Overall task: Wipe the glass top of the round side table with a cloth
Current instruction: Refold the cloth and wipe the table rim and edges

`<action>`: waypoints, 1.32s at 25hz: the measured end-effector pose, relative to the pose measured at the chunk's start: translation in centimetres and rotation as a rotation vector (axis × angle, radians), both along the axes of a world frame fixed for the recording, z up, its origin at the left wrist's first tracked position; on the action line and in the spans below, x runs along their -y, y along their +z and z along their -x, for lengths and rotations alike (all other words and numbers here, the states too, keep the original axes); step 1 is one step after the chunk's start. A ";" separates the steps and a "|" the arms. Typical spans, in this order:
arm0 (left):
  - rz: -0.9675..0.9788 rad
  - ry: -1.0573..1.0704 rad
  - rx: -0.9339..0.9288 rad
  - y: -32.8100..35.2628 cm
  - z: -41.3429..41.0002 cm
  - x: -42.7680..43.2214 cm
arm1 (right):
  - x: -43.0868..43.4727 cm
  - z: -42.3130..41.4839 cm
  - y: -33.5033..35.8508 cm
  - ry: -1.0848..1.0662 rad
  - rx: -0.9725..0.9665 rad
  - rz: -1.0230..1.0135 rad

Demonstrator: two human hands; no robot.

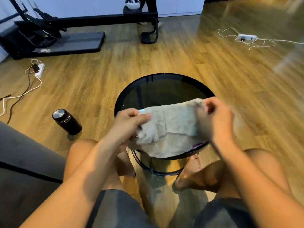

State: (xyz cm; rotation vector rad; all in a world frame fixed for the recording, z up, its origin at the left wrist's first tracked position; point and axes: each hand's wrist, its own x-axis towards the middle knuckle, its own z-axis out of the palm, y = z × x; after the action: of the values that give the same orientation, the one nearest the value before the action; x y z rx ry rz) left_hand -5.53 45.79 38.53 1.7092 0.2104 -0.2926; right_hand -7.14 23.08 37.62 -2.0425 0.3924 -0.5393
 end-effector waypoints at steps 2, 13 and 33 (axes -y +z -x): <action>-0.032 -0.019 0.017 -0.1 1.2 2.9 | -5.4 2.6 -0.2 0.207 0.060 0.098; 0.190 -0.370 -0.058 0.6 1.1 -1.6 | -1.5 0.7 -0.7 0.618 -0.246 -0.333; -0.696 -0.436 0.407 -3.1 2.2 5.4 | 3.0 1.2 1.2 0.480 -0.484 -0.779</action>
State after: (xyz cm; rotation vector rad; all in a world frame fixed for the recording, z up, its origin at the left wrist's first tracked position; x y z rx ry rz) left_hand -7.74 40.40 35.42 2.4580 -0.4161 -0.1899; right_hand -8.38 20.04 38.87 -1.3982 0.3079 0.3747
